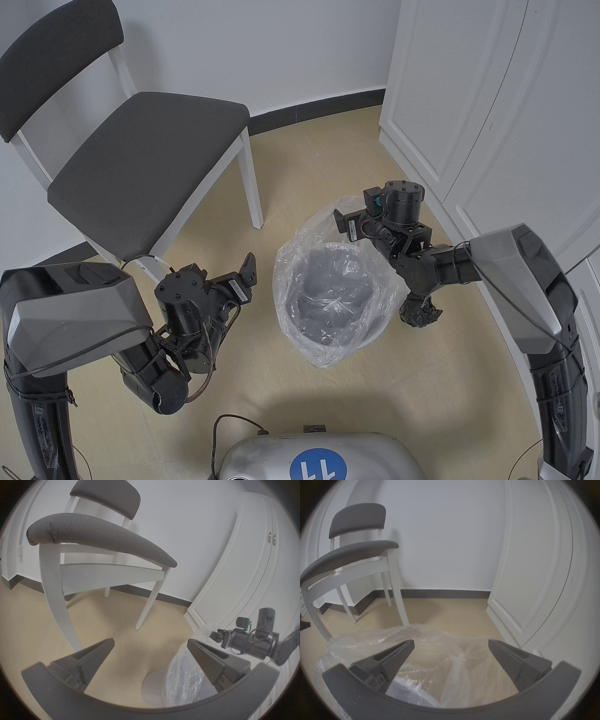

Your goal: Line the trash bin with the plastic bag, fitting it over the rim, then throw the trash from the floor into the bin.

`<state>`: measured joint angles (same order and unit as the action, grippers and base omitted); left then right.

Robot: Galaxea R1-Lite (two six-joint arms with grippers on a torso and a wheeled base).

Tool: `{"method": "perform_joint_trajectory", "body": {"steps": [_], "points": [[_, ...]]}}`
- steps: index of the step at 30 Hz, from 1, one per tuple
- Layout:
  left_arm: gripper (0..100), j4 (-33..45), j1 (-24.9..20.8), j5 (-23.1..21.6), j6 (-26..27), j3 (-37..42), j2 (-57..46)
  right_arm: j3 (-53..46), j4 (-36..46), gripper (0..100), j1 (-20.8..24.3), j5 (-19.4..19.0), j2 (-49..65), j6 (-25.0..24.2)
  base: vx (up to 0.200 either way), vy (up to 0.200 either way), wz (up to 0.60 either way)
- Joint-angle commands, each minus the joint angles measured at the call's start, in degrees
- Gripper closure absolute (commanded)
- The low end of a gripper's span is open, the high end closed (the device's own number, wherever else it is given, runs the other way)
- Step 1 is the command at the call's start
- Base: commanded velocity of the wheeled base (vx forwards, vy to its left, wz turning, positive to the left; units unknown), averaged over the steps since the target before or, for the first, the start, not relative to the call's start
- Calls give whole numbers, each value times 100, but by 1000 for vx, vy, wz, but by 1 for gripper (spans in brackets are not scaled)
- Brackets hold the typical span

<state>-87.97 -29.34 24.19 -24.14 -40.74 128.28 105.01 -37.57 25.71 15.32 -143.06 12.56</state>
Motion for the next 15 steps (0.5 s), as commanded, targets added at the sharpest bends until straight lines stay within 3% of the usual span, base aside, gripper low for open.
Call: {"method": "perform_joint_trajectory", "body": {"steps": [1, 11, 15], "points": [[0, -1, -1, -2, -3, 5, -22, -824, 734, 0, 110, -73, 1157, -8, 0, 0, 0], [0, -1, -221, 7, 6, 119, 21, -1527, 953, 0, 699, -56, 2388, -60, 0, 0, 0], [0, 8, -423, -28, 181, 400, 4, -2134, 1560, 0, 1024, 305, 2854, -34, 0, 0, 0]]}}
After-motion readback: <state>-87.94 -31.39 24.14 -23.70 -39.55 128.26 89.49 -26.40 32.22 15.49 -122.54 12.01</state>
